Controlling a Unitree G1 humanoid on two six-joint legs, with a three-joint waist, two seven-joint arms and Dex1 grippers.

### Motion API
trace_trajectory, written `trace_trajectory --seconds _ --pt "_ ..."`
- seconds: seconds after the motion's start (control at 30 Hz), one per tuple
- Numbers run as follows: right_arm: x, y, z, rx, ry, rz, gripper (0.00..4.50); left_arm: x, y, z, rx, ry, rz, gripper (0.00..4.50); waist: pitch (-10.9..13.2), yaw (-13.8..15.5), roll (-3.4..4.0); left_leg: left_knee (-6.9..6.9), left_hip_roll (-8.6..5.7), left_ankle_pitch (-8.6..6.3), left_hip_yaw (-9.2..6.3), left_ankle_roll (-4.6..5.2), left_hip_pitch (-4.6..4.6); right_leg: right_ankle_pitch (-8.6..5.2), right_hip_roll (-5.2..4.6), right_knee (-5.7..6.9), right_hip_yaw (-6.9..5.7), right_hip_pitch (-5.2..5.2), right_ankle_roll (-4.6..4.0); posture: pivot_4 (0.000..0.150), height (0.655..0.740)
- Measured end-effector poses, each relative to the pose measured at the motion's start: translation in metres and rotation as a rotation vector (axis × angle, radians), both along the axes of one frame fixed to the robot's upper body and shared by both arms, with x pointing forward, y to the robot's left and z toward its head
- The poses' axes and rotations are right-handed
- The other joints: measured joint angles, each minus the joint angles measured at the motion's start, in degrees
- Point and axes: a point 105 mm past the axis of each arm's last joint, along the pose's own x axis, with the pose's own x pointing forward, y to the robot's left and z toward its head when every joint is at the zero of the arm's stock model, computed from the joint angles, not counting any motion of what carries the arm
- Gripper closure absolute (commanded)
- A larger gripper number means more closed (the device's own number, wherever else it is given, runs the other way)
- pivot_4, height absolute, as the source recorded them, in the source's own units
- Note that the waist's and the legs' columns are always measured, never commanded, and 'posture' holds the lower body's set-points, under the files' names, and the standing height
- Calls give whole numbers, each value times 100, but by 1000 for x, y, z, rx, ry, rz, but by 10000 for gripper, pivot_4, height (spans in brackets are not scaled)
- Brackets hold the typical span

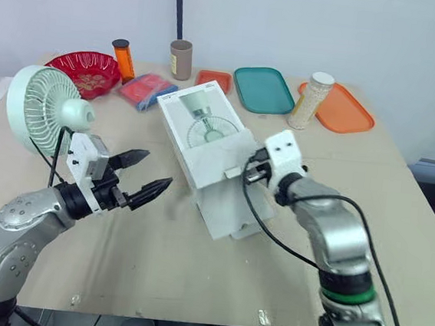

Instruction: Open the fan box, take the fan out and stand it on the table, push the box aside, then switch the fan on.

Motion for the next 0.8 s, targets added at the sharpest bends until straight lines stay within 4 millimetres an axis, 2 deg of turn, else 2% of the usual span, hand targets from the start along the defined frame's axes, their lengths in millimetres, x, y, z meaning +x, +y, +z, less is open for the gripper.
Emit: trace_trajectory --seconds 0.07,0.23,0.37,0.47,0.57,0.6,0.63,0.8 --pt "-6 -9 3 29 2 -16 44663 1 -3 1 -8 -5 -7 0 0 -15 0 2 0 1 -1 1 5 1 2 1 0 6 -1 1500 7400" --pt "-17 -28 -5 81 54 -73 44663 0 -14 -3 -32 10 -46 0 0 -20 1 1 0 1 -3 1 11 1 3 -1 -1 14 0 1500 7400" --pt "-38 -59 10 73 41 -105 44663 0 -19 -6 -30 25 -88 0 1 10 4 2 -4 0 -7 2 6 -2 0 -5 -6 18 4 1500 7400" --pt "-50 -73 9 59 67 -115 44663 2 -20 -7 -28 29 -108 0 1 8 4 4 -6 0 -8 3 9 -2 0 -5 -5 21 4 1500 7400" --pt "-67 -107 10 40 111 -180 44663 3 -26 -6 -16 27 -161 0 2 9 5 6 -10 0 -9 4 12 -4 0 -6 -4 28 9 1500 7400" --pt "-67 -108 10 38 111 -182 44663 3 -26 -6 -16 28 -163 0 1 10 5 6 -10 0 -9 4 12 -5 0 -6 -4 28 9 1500 7400" --pt "-77 -126 12 9 128 -221 44663 4 -29 -8 -11 35 -182 0 1 11 5 6 -11 -2 -8 8 12 -6 0 -7 -3 28 11 1500 7400" --pt "-86 -140 14 -12 149 -243 44663 4 -35 -8 -4 33 -221 0 -1 -6 9 7 -8 -3 -3 11 19 -5 4 -5 5 31 9 1500 7400"
